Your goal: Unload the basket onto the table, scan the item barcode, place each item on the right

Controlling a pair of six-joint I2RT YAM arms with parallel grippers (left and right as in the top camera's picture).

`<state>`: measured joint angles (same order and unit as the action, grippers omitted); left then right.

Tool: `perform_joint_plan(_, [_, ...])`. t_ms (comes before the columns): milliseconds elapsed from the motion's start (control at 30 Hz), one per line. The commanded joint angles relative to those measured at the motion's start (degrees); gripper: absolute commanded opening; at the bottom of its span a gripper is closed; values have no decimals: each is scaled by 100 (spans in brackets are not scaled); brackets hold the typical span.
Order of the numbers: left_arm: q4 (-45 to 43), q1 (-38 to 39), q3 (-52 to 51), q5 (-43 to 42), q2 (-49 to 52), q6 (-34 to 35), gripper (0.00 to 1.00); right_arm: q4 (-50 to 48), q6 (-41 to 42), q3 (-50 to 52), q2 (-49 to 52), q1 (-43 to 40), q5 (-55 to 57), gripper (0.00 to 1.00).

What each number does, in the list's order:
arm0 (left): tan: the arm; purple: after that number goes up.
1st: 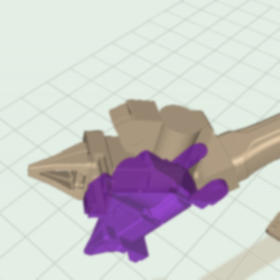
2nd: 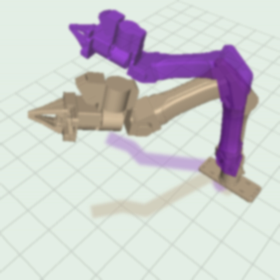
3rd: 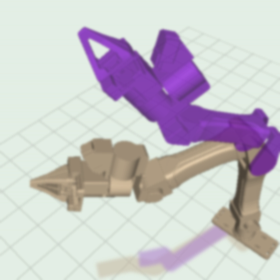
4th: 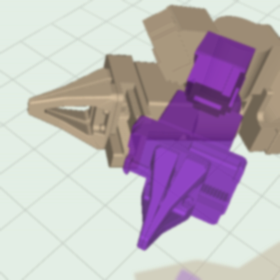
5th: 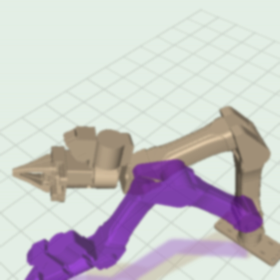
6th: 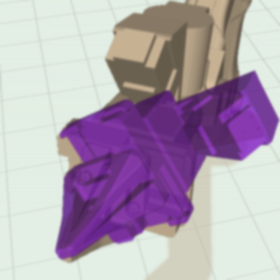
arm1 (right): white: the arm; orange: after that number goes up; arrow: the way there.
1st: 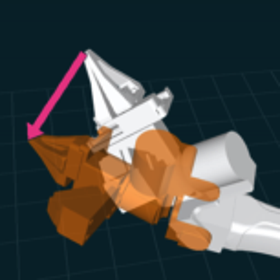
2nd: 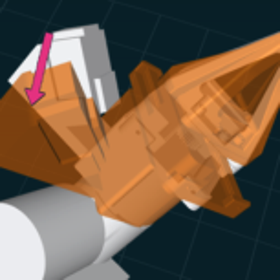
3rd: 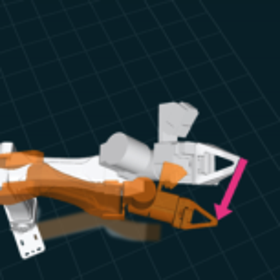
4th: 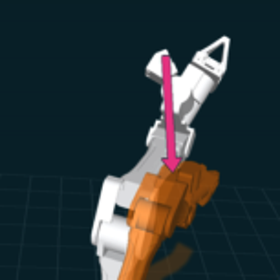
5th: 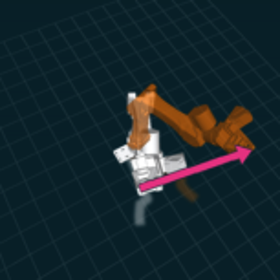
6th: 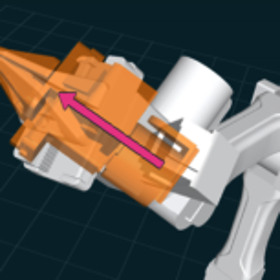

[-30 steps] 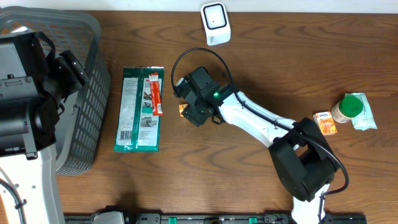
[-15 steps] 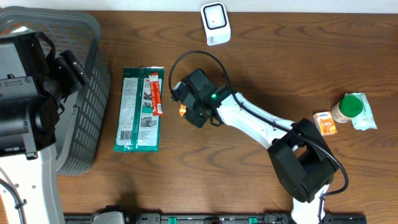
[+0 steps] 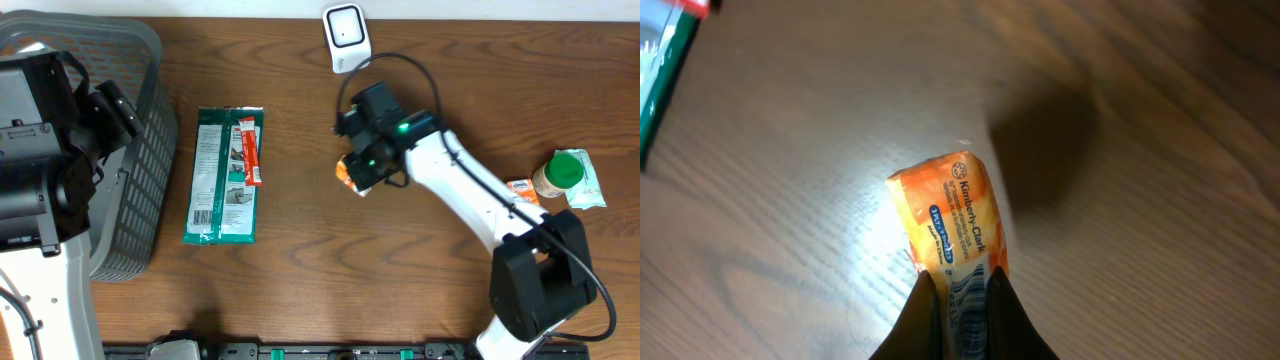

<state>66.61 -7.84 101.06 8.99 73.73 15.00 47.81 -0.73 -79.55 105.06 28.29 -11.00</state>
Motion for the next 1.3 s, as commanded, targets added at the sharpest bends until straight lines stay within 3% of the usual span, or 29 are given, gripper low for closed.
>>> perform_joint_plan(0, [2,-24,31,50,0,9,88,-144,330,216,96,-323,-820,1])
perform_joint_plan(233, [2,-24,31,52,0,9,88,-518,369,820,120,-702,-1429,1])
perform_joint_plan(700, [2,-24,31,50,0,9,88,-1414,610,1563,125,-811,-675,2])
perform_joint_plan(833, [2,-24,31,52,0,9,88,-1467,627,1580,125,-811,-205,14])
perform_joint_plan(1000, [2,-24,31,52,0,9,88,-1552,625,1580,125,-811,-81,19])
perform_joint_plan(1067, [2,-24,31,52,0,9,88,-1580,625,1580,125,-811,-79,27])
perform_joint_plan(1100, [2,-24,31,50,0,9,88,-1596,625,1580,125,-811,-76,63])
perform_joint_plan(1167, [2,-24,31,50,0,9,88,-1593,625,1580,125,-811,15,87])
perform_joint_plan(1267, [2,-24,31,50,0,9,88,-1593,625,1580,125,-811,354,99])
